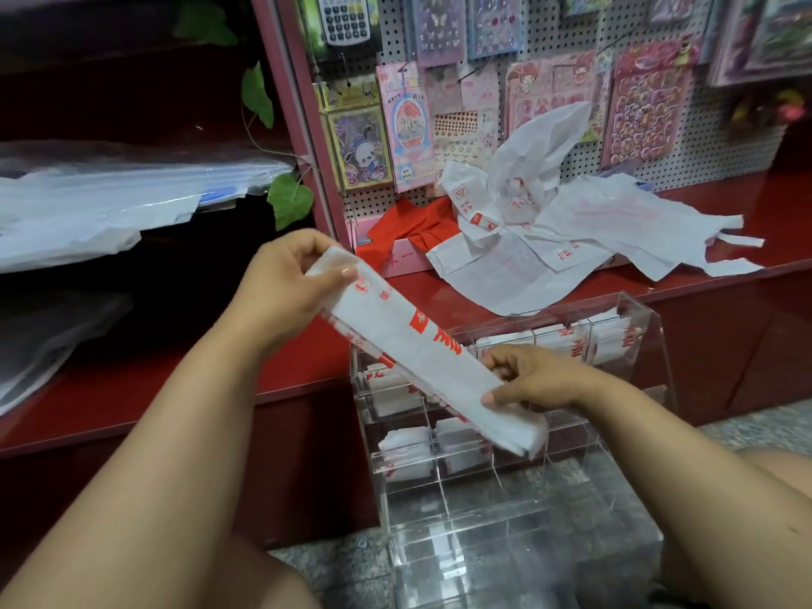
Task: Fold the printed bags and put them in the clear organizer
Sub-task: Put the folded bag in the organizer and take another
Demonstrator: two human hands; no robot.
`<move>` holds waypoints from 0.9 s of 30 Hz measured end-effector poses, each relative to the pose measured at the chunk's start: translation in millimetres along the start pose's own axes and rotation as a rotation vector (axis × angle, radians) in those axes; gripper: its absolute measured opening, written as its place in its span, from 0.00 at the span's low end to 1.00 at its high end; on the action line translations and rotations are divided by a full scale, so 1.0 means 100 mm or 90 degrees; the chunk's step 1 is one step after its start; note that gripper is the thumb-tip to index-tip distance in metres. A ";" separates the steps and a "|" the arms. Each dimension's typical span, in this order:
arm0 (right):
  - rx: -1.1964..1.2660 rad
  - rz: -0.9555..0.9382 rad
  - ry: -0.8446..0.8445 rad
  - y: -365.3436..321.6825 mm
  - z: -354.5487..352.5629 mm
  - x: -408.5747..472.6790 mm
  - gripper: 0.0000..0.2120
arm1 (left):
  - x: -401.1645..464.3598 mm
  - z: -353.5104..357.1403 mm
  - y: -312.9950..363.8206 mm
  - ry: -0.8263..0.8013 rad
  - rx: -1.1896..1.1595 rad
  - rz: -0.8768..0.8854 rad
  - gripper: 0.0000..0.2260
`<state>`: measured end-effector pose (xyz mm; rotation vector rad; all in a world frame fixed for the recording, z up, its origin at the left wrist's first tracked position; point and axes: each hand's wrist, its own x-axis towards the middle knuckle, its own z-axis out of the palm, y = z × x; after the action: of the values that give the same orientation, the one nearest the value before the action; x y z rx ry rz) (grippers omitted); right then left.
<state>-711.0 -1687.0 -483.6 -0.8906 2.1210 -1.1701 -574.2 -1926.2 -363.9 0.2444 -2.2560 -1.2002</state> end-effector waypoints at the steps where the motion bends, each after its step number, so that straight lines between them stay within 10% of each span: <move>1: 0.044 -0.021 -0.021 -0.04 0.05 0.00 0.15 | 0.03 0.02 0.11 -0.032 0.014 0.013 0.03; 8: 0.216 -0.148 0.097 -0.31 0.21 -0.10 0.05 | 0.11 0.25 0.58 -0.065 -0.052 0.071 0.11; 11: 0.302 -0.157 0.187 -0.35 0.14 -0.12 0.06 | 0.13 0.35 0.50 -0.022 -0.414 -0.032 0.25; 14: 0.326 -0.158 0.239 -0.36 0.12 -0.13 0.06 | -0.04 0.62 0.33 -0.116 -0.379 -0.175 0.41; 18: 0.297 -0.134 0.232 -0.35 0.20 -0.12 0.06 | -0.18 0.93 0.22 -0.067 -0.275 -0.163 0.04; 27: 0.363 -0.170 0.322 -0.39 0.27 -0.12 0.06 | -0.18 0.96 0.08 -0.076 -0.287 -0.208 0.14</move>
<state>-672.8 -1707.7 -460.3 -0.6633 1.8687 -2.1846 -612.3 -1846.3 -407.1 0.3802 -2.0197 -1.8997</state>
